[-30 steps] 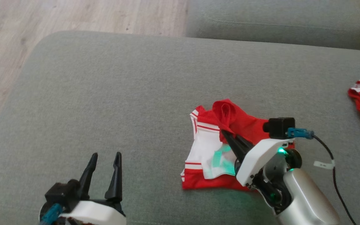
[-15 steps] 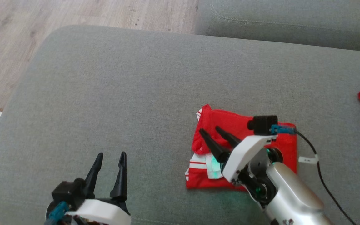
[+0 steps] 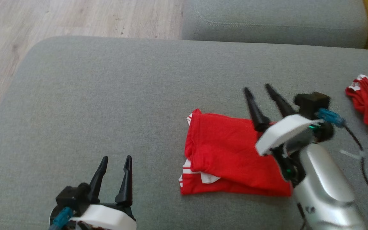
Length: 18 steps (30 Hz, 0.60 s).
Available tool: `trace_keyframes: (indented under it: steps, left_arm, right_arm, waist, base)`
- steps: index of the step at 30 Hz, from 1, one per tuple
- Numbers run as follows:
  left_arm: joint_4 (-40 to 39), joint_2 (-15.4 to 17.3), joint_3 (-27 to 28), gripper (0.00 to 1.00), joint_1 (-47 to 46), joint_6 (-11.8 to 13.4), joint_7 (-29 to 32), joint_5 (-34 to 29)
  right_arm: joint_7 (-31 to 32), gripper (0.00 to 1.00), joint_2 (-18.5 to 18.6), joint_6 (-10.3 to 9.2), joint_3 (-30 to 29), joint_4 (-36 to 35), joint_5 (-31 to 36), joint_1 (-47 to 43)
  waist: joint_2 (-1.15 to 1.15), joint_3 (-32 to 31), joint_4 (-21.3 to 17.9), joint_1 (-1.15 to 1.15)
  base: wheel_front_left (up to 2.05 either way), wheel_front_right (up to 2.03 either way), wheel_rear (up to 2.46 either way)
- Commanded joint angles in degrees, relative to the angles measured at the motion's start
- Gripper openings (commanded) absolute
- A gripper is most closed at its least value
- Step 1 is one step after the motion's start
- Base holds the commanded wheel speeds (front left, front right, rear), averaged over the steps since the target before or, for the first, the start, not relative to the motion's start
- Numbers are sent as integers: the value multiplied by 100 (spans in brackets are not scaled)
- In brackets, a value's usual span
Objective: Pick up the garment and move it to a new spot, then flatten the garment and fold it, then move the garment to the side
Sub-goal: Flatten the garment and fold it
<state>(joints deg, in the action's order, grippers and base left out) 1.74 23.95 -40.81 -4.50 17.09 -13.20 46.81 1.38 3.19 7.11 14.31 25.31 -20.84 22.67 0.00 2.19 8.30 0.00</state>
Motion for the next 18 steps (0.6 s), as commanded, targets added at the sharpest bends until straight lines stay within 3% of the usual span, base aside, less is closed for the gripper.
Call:
trace_keyframes:
  steps: [1,10,18]
  left_arm:
    - [-126,42,187,100,-294,-2,-65,-51]
    - [-31,55,177,100,-223,33,-78,-72]
    - [193,26,317,100,1,62,-143,-136]
  right_arm:
    - [-72,100,-31,37,59,-221,70,7]
    - [-199,100,-31,37,-923,-1268,978,-1200]
    - [-481,100,-31,37,-1354,-1663,962,-2135]
  waist:
    - [0,-17,-28,0]
    - [0,-265,-243,0]
    - [0,-486,-399,0]
  base:
    - [0,0,0]
    - [0,0,0]
    - [0,0,0]
